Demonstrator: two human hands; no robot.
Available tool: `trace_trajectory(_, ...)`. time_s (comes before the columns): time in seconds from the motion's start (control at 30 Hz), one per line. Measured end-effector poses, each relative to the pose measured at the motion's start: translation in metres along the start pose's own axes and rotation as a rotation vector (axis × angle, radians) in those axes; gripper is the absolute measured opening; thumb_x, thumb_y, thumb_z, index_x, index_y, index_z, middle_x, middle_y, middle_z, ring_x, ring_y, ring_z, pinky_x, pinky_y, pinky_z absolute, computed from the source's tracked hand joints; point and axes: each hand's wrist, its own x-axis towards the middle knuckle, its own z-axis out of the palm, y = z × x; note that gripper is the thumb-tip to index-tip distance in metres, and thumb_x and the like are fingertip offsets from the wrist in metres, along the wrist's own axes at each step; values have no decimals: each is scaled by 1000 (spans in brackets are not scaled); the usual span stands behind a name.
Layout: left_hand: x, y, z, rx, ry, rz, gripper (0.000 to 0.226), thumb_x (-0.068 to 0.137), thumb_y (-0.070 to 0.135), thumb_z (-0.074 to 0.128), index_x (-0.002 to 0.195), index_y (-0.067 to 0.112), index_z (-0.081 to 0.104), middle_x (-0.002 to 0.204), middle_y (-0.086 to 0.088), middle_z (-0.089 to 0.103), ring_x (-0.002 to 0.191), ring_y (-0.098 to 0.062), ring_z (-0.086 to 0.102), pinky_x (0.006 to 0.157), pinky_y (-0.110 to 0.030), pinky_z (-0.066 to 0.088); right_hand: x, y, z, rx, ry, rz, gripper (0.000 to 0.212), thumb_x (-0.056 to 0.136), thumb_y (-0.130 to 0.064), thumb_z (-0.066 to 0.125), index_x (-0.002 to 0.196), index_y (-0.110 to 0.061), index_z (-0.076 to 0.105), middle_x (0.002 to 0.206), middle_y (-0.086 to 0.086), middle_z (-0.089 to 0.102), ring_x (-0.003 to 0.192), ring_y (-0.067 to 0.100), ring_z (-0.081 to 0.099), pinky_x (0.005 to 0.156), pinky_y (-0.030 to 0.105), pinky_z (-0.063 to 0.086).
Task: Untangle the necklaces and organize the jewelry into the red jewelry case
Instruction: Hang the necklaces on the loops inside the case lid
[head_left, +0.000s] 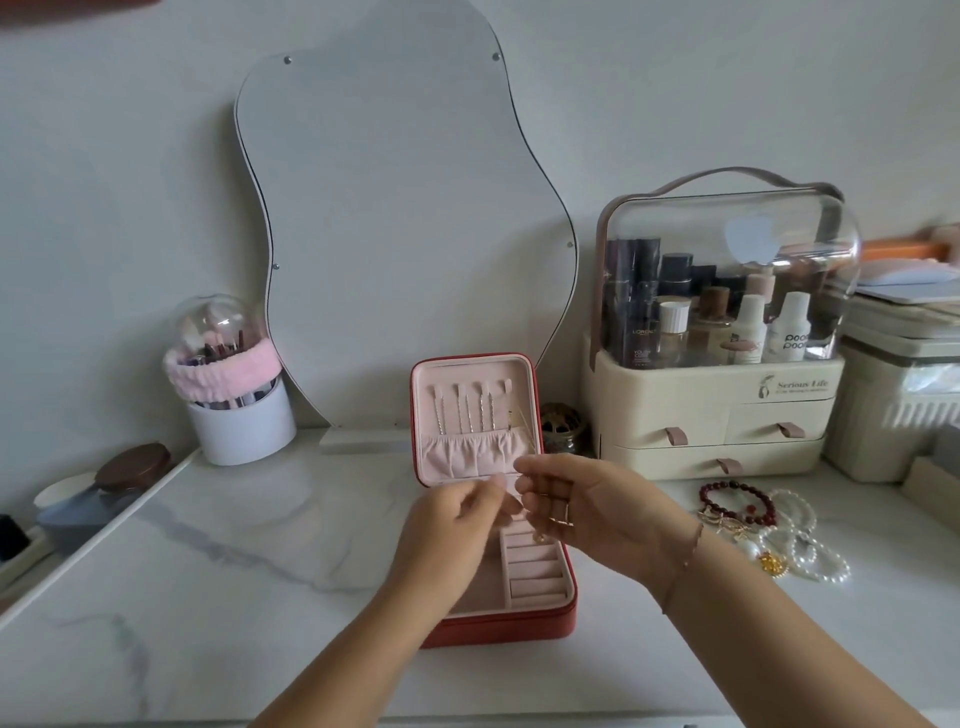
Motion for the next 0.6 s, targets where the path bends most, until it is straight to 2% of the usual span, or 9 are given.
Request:
trace_trajectory(0.13, 46, -10, 1, 257, 154, 107, 29, 97, 29, 47, 89, 16, 71, 87, -2, 70, 88, -22, 61, 75, -34, 46, -4, 2, -3, -146, 105, -152, 21, 94, -10, 50, 90, -2, 68, 82, 10, 69, 75, 17, 63, 83, 31, 49)
trace_trajectory(0.2, 70, -13, 7, 387, 190, 158, 37, 97, 30, 39, 97, 11, 71, 97, -6, 71, 97, -29, 57, 80, -36, 44, -5, 1, -3, -262, 159, -199, 24, 96, -12, 49, 87, -6, 70, 86, 8, 70, 83, 17, 62, 90, 33, 47)
trace_trajectory(0.27, 84, -17, 17, 483, 211, 207, 47, 91, 32, 28, 96, 11, 69, 99, -6, 70, 97, -29, 55, 83, -34, 37, -7, 0, -2, -398, 219, -238, 26, 96, -14, 48, 86, -10, 71, 90, 4, 71, 90, 16, 62, 92, 32, 45)
trace_trajectory(0.33, 90, -20, 25, 527, 223, 228, 40, 94, 28, 27, 86, 11, 63, 92, -3, 67, 94, -26, 53, 79, -33, 30, -9, -2, -1, -514, 261, -272, 26, 97, -18, 48, 86, -14, 72, 95, -1, 70, 96, 11, 60, 87, 26, 44)
trace_trajectory(0.4, 93, -23, 31, 564, 231, 223, 31, 99, 22, 33, 79, 14, 55, 86, 0, 62, 88, -23, 51, 76, -31, 25, -9, -4, -2, -606, 292, -303, 27, 97, -19, 49, 85, -17, 72, 93, -8, 68, 90, 1, 56, 76, 18, 41)
trace_trajectory(0.47, 96, -27, 34, 615, 235, 209, 33, 100, 23, 30, 85, 13, 58, 92, -1, 64, 89, -22, 49, 81, -31, 27, -9, -6, -4, -668, 310, -332, 26, 96, -19, 49, 86, -17, 72, 91, -12, 67, 83, -3, 53, 68, 13, 37)
trace_trajectory(0.57, 99, -27, 35, 729, 186, 153, 54, 97, 32, 9, 100, 16, 61, 106, 1, 63, 103, -22, 49, 92, -34, 31, -4, -9, -7, -688, 325, -366, 26, 96, -19, 49, 88, -17, 73, 91, -14, 68, 83, -5, 54, 64, 12, 36)
trace_trajectory(0.6, 99, -27, 35, 725, 184, 131, 51, 99, 31, 12, 101, 17, 61, 108, 1, 61, 106, -22, 48, 94, -34, 31, -1, -10, -7, -681, 328, -379, 26, 97, -19, 48, 88, -17, 73, 84, -17, 67, 77, -5, 54, 61, 11, 35)
